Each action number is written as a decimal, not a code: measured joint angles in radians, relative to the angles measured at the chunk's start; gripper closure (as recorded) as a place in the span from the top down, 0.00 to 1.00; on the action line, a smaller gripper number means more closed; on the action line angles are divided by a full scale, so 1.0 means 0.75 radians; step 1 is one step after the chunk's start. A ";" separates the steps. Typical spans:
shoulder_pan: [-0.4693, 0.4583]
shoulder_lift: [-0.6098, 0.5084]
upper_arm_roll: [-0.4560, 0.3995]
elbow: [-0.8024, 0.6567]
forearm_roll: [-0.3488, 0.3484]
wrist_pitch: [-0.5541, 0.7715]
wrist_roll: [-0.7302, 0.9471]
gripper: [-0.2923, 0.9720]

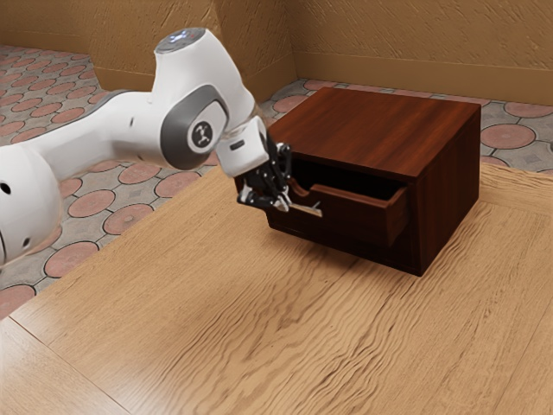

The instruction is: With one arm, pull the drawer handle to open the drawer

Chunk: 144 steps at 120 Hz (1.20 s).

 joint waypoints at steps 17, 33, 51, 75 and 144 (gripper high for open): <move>0.001 -0.034 0.000 -0.036 0.000 -0.007 -0.010 0.16; 0.002 -0.080 0.000 -0.084 0.001 -0.016 -0.018 0.17; -0.004 -0.120 0.001 -0.130 0.000 -0.019 -0.025 0.16; -0.002 -0.172 -0.001 -0.197 -0.002 -0.015 -0.035 0.16; 0.010 -0.347 -0.004 -0.387 -0.003 -0.051 -0.059 0.16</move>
